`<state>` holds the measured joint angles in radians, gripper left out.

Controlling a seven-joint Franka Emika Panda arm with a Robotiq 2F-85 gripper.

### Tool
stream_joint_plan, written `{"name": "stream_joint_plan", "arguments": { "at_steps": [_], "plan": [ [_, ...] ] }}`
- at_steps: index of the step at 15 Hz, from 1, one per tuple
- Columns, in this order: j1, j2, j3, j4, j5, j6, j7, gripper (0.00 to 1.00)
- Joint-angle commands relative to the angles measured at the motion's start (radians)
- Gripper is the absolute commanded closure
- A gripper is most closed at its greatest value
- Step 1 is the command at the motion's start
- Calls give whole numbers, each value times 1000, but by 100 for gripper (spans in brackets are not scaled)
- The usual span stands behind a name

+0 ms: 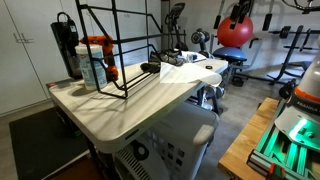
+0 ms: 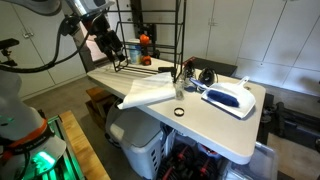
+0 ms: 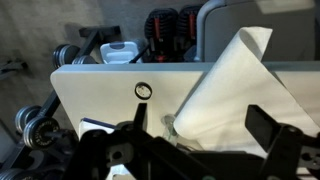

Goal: Pick up the kitchen paper and hang it on the third black rack from the bottom

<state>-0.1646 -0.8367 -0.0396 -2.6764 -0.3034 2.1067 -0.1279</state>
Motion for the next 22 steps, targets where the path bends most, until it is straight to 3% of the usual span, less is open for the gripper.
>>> {"name": "stream_joint_plan", "arguments": {
  "at_steps": [1,2,8,9,14,17,22],
  "plan": [
    [5,37,135,-125,-140,101,119,0],
    [7,118,178,-65,-174,102,141,0],
    [19,360,349,-93,-449,249,314,0],
    [68,273,281,-92,-385,188,267,0],
    [77,370,294,-80,-452,210,319,0],
    [65,408,316,-75,-561,220,373,0],
    [119,543,288,-77,-702,271,401,0]
  ]
}}
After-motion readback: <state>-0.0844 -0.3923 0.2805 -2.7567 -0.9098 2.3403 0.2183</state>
